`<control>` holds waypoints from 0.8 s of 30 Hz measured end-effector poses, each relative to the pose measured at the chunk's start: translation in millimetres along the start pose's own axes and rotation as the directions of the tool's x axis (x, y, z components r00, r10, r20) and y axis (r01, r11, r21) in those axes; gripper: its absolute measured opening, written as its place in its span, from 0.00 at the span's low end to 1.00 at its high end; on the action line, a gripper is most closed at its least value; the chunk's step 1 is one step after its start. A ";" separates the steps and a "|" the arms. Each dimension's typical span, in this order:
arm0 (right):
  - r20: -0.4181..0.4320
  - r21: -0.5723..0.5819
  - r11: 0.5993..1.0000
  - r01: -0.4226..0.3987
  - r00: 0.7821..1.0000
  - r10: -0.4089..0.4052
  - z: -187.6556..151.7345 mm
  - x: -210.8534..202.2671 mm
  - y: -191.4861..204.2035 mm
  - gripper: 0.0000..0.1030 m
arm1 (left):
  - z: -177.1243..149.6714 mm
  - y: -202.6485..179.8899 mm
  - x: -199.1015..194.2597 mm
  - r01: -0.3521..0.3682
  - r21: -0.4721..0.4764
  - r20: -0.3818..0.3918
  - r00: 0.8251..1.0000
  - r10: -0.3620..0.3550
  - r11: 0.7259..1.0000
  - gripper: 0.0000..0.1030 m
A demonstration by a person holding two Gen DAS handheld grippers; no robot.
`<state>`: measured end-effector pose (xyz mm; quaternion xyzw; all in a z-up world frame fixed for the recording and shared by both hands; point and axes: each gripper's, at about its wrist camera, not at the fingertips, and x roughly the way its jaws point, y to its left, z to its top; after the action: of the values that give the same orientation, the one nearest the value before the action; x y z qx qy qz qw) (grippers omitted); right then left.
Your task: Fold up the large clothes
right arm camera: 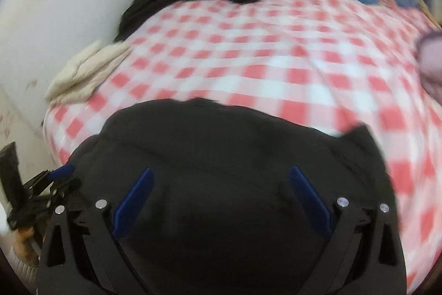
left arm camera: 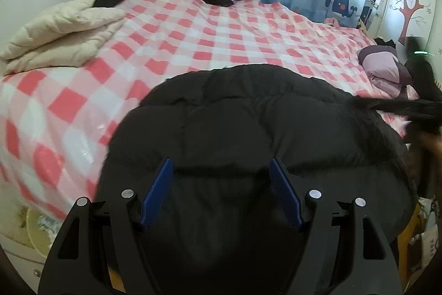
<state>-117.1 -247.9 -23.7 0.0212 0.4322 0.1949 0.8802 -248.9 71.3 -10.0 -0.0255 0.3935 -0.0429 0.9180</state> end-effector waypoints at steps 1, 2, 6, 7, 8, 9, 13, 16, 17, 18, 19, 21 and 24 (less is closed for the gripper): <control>-0.044 -0.018 1.000 0.001 0.999 -0.002 0.0 18.6 10.7 0.93 | -2.8 2.4 -4.7 -0.017 0.006 0.004 1.000 0.017 1.000 0.67; -0.113 -0.047 0.999 0.013 0.993 -0.018 -2.7 42.2 21.5 0.93 | -5.3 5.2 -10.5 -0.034 0.012 0.011 0.999 0.034 0.999 0.67; -0.220 -0.102 0.991 0.084 0.970 -0.104 -5.7 88.1 35.4 0.94 | -12.4 16.5 -29.5 -0.057 0.008 0.024 0.998 0.057 0.998 0.67; -0.203 -0.080 0.994 0.078 0.975 -0.093 -4.2 79.1 36.5 0.94 | -14.4 19.9 -33.7 -0.061 0.008 0.024 0.998 0.061 0.998 0.67; -0.175 -0.079 0.995 0.065 0.982 -0.078 -5.1 65.9 41.0 0.94 | -16.3 23.0 -37.6 -0.066 0.008 0.025 0.998 0.066 0.998 0.67; -0.152 -0.099 0.994 0.052 0.986 -0.066 -8.4 51.0 48.9 0.94 | -16.7 24.8 -39.6 -0.069 0.006 0.024 0.997 0.069 0.998 0.67; -0.128 -0.245 0.965 -0.088 0.990 0.058 -41.9 -5.0 90.8 0.94 | -25.7 33.3 -54.2 -0.095 -0.006 0.029 0.995 0.095 0.995 0.67; -0.168 -0.432 0.892 -0.133 0.984 0.066 -83.6 -24.7 129.6 0.94 | -28.3 33.1 -64.0 -0.114 0.004 0.044 0.993 0.114 0.993 0.67; -0.173 -0.480 0.869 -0.124 0.984 0.045 -94.7 -25.7 136.9 0.94 | -29.6 32.0 -67.4 -0.124 0.008 0.049 0.991 0.124 0.992 0.67; -0.173 -0.526 0.844 -0.105 0.985 0.015 -105.3 -25.2 143.0 0.94 | -30.9 30.6 -71.8 -0.135 0.017 0.057 0.989 0.133 0.991 0.67; -0.172 -0.579 0.811 -0.082 0.985 -0.023 -116.6 -23.5 150.4 0.94 | -31.0 29.7 -74.5 -0.142 0.027 0.063 0.988 0.140 0.989 0.67; -0.151 -0.681 0.732 -0.030 0.984 -0.100 -134.0 -17.1 161.9 0.94 | -31.9 26.3 -83.6 -0.159 0.050 0.082 0.985 0.154 0.986 0.68; -0.067 -0.801 0.592 0.089 0.969 -0.237 -152.5 -0.8 168.7 0.94 | -31.8 22.6 -95.6 -0.169 0.061 0.104 0.981 0.163 0.984 0.71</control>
<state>-289.6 -112.5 -83.8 -0.4266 0.3732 0.2852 0.7729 -336.3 102.8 35.1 0.0373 0.3470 0.0215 0.9369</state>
